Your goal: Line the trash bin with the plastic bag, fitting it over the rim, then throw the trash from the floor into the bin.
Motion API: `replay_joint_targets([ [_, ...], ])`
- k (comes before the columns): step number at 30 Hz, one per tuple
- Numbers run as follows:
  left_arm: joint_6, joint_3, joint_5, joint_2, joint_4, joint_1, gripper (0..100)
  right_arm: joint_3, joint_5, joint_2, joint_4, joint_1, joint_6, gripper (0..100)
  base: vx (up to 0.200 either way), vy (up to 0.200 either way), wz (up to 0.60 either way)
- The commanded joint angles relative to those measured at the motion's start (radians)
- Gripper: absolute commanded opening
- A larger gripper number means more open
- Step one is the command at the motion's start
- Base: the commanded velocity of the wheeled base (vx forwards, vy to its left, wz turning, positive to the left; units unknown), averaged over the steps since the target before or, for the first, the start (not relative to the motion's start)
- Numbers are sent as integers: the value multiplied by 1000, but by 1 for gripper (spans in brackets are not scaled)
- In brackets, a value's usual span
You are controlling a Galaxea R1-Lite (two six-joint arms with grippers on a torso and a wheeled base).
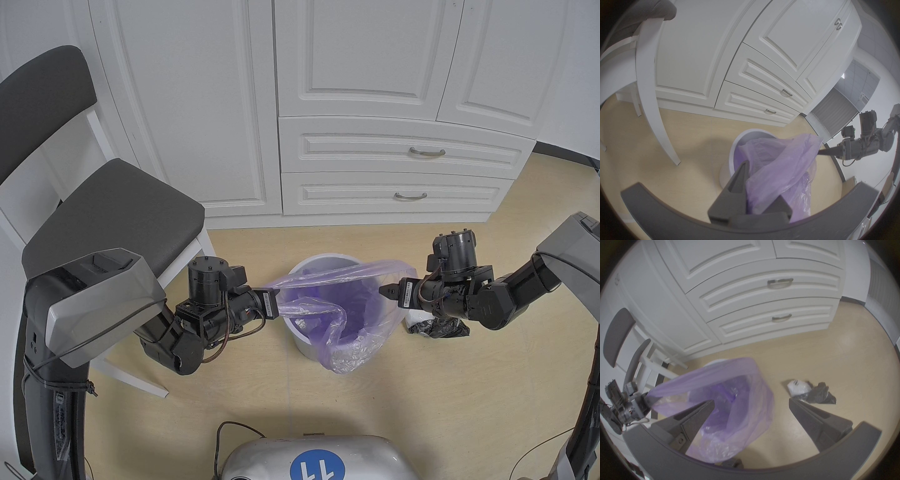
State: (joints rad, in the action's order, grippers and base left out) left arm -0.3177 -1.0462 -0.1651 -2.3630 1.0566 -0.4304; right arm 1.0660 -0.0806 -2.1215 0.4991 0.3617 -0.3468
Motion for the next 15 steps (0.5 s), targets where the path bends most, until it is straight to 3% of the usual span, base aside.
replay_joint_targets([
  [1,-1,-6,3,-1,0,1,0,-3,42,-14,-31,20,-6,100,0,0,0],
  [8,-1,-9,3,-1,0,2,0,-6,76,-118,-24,8,-8,100,0,0,0],
  [11,-1,-9,3,-1,0,2,0,-6,137,-137,-22,-30,-17,100,0,0,0],
  [14,-1,-9,3,1,0,2,0,-8,240,-135,-5,-38,-90,100,0,0,0],
  [15,-1,-9,3,1,0,2,0,-8,240,-135,-5,-38,-90,100,0,0,0],
])
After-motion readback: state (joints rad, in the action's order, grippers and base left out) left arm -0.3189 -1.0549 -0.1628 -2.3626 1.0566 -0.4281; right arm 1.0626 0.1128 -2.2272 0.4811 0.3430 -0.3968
